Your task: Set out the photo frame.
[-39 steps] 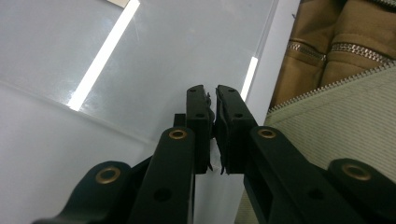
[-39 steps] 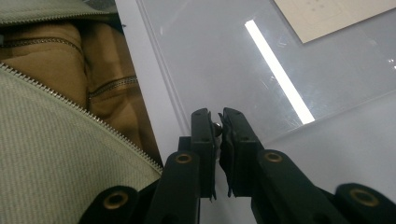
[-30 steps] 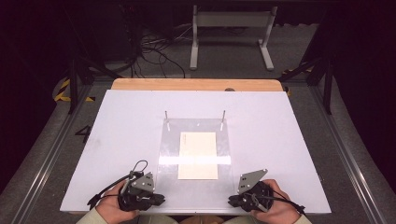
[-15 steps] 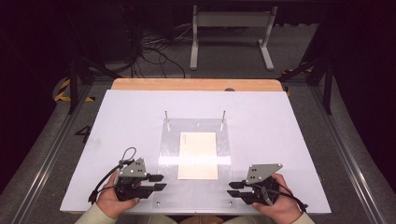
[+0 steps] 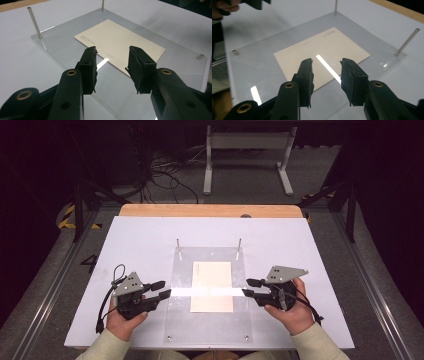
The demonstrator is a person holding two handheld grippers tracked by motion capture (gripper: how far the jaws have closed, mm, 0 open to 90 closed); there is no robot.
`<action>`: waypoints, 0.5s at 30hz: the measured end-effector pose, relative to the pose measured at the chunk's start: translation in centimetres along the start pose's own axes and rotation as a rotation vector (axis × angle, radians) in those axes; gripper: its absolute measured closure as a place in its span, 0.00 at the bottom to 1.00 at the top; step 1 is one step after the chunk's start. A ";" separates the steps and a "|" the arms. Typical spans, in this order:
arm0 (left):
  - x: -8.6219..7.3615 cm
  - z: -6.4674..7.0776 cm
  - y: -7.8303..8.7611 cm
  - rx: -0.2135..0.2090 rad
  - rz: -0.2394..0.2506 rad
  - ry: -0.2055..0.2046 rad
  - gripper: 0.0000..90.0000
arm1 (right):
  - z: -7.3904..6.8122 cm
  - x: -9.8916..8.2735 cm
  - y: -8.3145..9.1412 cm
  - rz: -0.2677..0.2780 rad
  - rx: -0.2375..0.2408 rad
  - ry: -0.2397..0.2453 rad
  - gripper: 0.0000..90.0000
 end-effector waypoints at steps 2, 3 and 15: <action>-0.1 0.1 0.0 0.009 -0.001 -0.006 0.65 | 0.9 0.8 -0.5 0.004 -0.032 -0.015 0.70; -0.1 0.1 0.0 0.011 0.000 -0.008 0.65 | 1.4 1.2 -0.8 0.029 -0.051 -0.029 0.70; -1.5 1.4 -0.1 0.039 -0.072 -0.039 0.61 | 4.6 3.5 -3.8 0.123 -0.108 -0.129 0.71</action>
Point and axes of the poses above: each handheld gripper's, and its own axes: y roughly backward along the jaws, x roughly out of its top, z roughly to its right, the point moved 5 cm from there along -y, roughly forward along the jaws, and after that the axes turned 15 degrees about -x, right-handed, at the moved point
